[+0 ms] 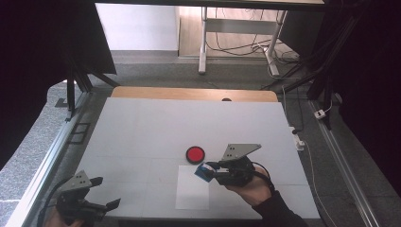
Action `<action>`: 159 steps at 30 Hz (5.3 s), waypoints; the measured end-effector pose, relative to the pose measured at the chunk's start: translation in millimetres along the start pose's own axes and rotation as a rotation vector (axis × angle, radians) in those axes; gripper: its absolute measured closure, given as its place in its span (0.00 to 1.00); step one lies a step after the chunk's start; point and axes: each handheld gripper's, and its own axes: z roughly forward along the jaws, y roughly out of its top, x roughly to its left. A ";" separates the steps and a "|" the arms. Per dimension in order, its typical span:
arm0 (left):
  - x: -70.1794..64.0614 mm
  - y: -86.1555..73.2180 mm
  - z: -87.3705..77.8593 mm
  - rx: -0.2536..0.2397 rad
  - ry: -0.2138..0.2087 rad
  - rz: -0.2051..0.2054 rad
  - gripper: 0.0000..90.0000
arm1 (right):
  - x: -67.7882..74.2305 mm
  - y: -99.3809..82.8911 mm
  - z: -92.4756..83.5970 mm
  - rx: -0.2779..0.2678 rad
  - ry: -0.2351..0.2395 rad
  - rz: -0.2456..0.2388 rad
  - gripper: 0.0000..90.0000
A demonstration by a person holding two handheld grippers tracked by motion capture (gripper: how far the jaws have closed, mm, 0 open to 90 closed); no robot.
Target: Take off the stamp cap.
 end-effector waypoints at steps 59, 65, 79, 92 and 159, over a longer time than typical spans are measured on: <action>-44.6 110.6 91.8 -0.051 -0.355 0.257 0.00 | 8.7 23.2 -2.9 -0.025 0.101 -0.121 0.79; -57.2 119.3 99.0 -0.049 -0.364 0.326 0.00 | 9.6 24.4 -1.0 -0.024 0.110 -0.117 0.79; -73.5 120.4 123.2 -0.029 -0.472 0.394 0.00 | 16.4 22.8 3.8 -0.036 0.179 -0.122 0.79; -68.5 114.6 125.4 -0.047 -0.571 0.444 0.36 | 22.4 21.7 7.7 -0.034 0.230 -0.142 0.79; -69.8 111.8 115.3 -0.053 -0.665 0.519 0.77 | 20.8 22.5 0.8 -0.079 0.332 -0.171 0.79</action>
